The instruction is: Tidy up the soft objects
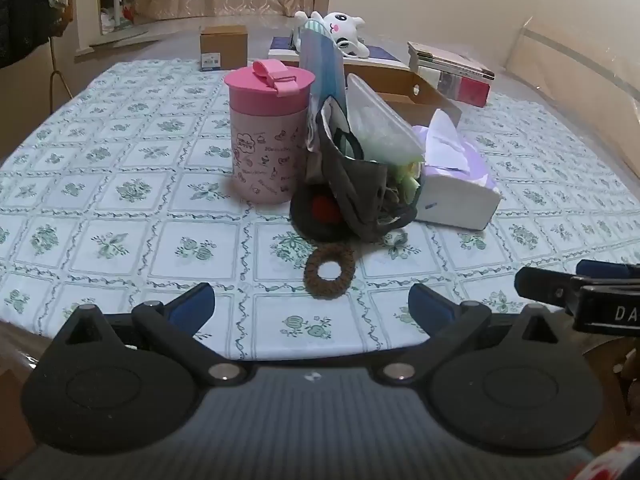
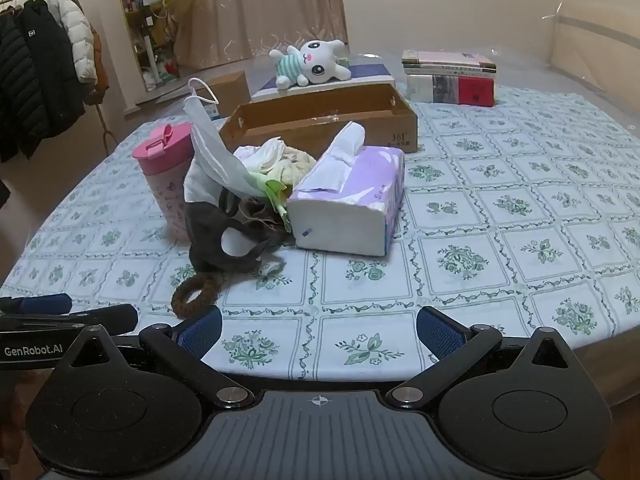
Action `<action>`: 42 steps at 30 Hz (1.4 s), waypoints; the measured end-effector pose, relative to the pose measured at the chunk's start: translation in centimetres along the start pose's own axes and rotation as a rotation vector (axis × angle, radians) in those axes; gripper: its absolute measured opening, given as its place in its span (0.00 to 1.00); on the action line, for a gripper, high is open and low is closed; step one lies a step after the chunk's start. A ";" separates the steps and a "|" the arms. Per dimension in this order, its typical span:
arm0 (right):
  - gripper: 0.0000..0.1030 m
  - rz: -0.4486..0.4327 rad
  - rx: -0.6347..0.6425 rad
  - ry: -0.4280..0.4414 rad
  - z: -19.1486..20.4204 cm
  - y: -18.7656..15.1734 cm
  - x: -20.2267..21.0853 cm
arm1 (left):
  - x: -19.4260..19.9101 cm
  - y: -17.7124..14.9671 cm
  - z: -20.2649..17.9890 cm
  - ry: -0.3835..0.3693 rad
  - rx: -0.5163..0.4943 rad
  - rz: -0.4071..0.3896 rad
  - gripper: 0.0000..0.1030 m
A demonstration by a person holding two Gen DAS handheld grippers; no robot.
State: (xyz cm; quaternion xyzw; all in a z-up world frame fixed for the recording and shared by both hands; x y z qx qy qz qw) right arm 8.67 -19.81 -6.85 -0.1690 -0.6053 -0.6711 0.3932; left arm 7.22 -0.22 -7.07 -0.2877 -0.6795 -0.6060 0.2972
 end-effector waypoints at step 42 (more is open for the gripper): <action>1.00 -0.011 -0.005 0.004 0.0 0.0 -0.1 | 0.1 -0.2 -0.1 -0.034 0.014 -0.003 0.99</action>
Point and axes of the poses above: each gripper's, at about its wrist camera, not at the fingertips, and x roughly against the way its jaws point, z to its left, y to its top, the point moved 10 cm from there along -x, roughly the way its jaws point, and after that the axes turned 4 degrees about z, right-handed, at the moved point
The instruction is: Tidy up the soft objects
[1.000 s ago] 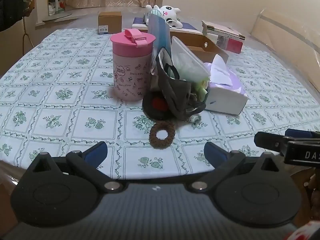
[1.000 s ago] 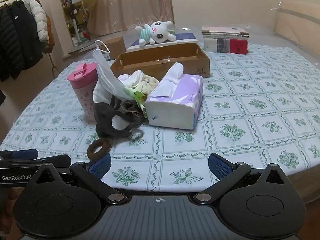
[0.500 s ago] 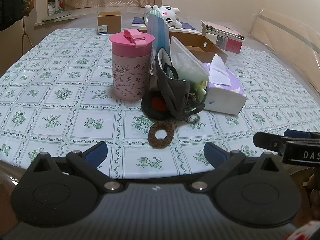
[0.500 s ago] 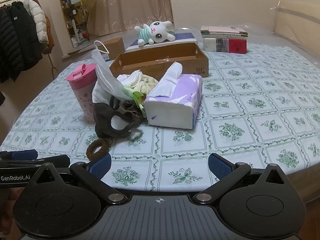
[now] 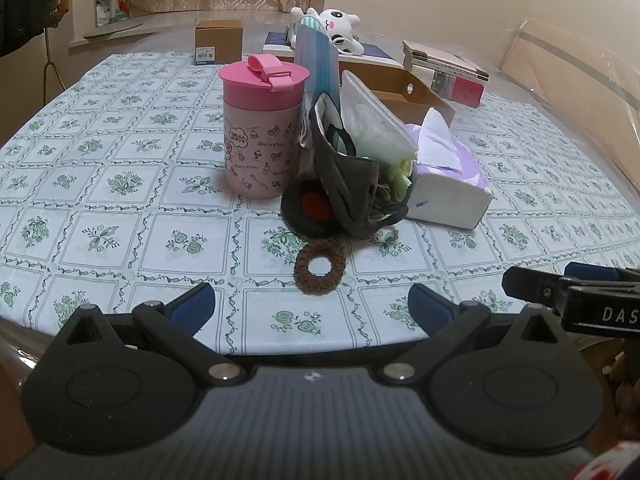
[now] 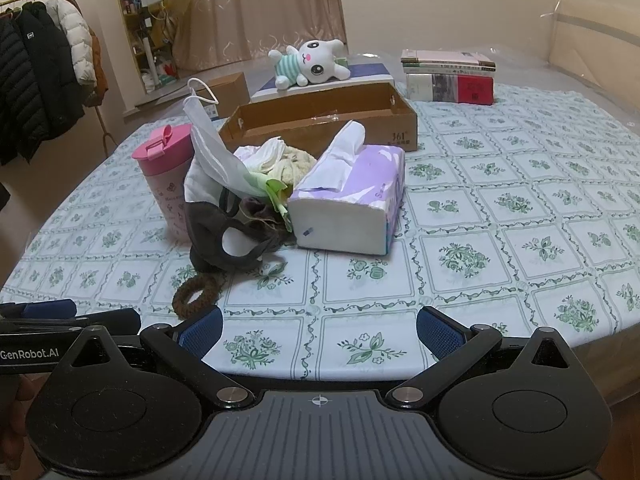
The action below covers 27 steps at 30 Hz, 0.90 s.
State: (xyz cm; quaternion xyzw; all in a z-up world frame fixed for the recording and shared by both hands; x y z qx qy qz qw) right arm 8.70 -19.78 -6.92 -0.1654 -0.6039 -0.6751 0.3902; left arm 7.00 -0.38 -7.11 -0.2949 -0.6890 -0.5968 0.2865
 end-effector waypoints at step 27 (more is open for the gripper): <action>1.00 0.002 -0.001 0.001 0.0 -0.3 -0.2 | 0.0 -0.1 -0.1 0.000 0.002 0.001 0.99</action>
Point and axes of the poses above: each gripper's, at about its wrist camera, not at the fingertips, and x roughly against the way its jaws point, z to its left, y to its top, the point moved 10 cm from there along -x, roughly the way its jaws point, and after that the axes turned 4 degrees about z, right-handed, at the moved point
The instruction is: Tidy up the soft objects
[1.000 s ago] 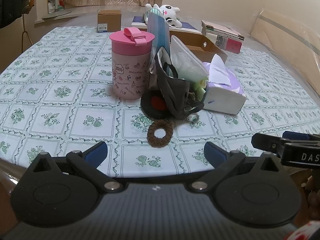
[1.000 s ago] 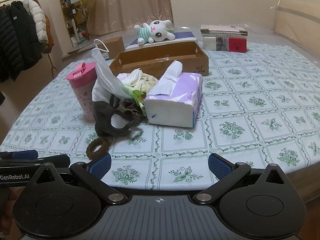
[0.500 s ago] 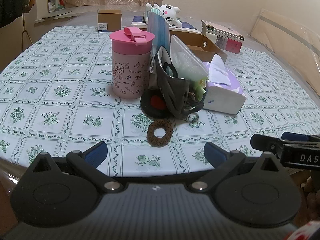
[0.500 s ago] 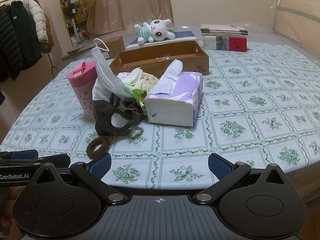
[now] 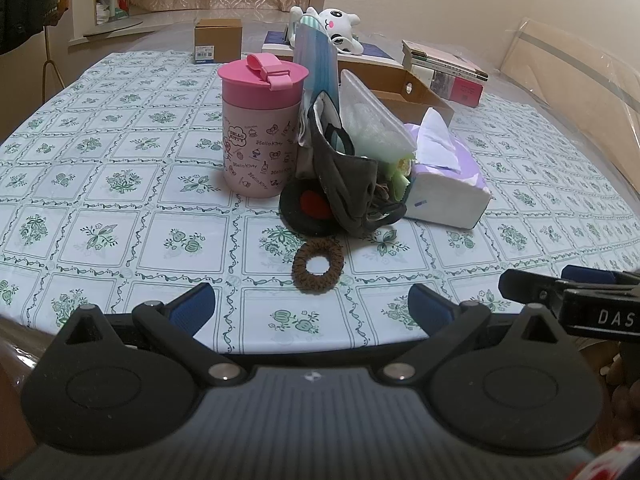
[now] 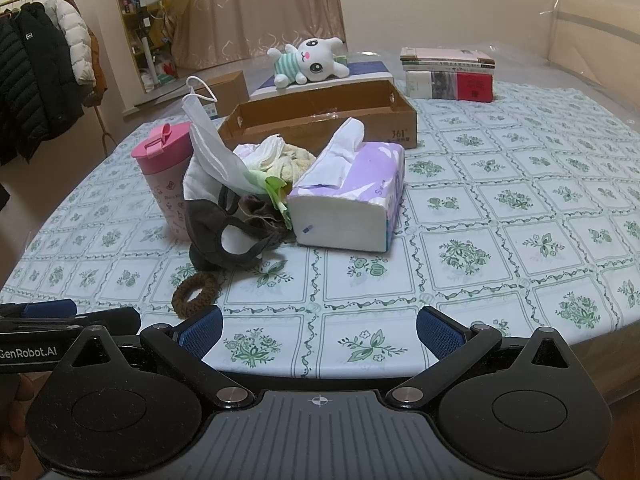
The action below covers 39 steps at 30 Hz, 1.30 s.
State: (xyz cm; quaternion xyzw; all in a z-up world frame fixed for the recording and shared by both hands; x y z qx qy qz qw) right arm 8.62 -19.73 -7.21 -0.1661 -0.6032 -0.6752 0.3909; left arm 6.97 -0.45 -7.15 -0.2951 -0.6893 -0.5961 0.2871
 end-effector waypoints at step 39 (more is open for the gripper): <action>1.00 0.018 -0.014 0.000 -0.3 0.1 -1.5 | -2.2 0.1 1.4 0.002 0.004 0.036 0.96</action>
Point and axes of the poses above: each gripper's, at about its wrist camera, not at the fingertips, and x roughly against the way its jaws point, z to its left, y to its top, the point moved 10 cm from there along -x, roughly the way its jaws point, and after that the axes turned 4 degrees about z, right-handed, at the moved point
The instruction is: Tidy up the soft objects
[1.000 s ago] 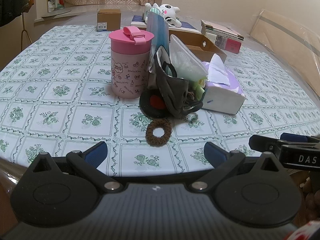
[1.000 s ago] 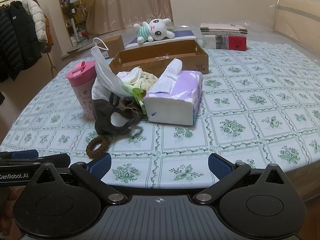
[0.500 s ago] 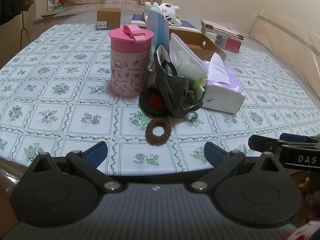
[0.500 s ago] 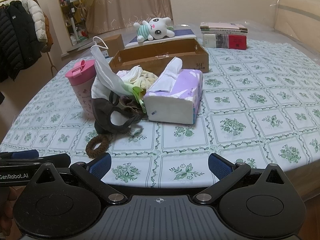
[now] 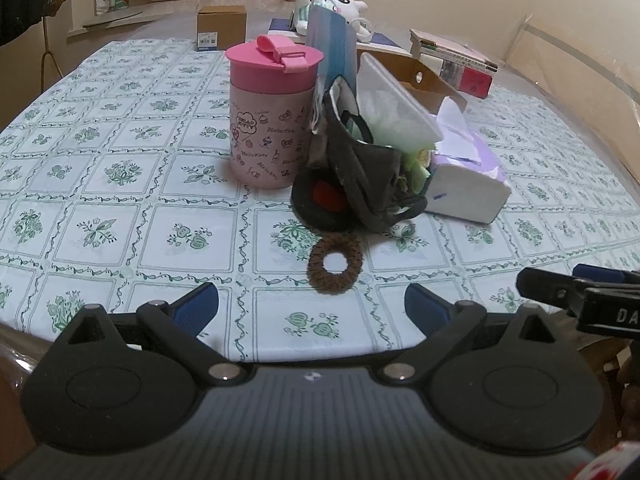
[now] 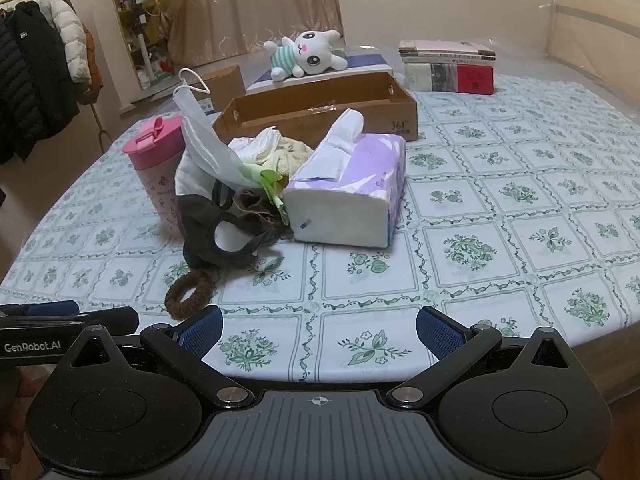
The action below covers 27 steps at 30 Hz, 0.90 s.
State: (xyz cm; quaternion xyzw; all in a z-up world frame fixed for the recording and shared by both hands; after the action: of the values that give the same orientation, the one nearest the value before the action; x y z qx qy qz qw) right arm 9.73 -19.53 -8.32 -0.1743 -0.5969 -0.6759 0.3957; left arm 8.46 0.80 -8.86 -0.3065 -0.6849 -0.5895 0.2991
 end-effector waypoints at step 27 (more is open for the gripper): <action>0.99 0.014 -0.015 0.038 -0.5 1.6 -4.6 | -8.2 1.2 -2.1 -0.021 -0.251 0.051 0.19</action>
State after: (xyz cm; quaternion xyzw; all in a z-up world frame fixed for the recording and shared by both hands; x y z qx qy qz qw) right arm 13.93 -18.47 -10.64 -0.1685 -0.5829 -0.6808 0.4103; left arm 14.70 -1.72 -14.22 -0.3651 -0.6008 -0.6594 0.2663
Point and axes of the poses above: each gripper's, at about its wrist camera, not at the fingertips, and x roughly against the way its jaws point, z to its left, y to its top, the point moved 10 cm from there along -x, roughly the way its jaws point, and after that the axes turned 4 degrees about z, right-handed, at the moved point
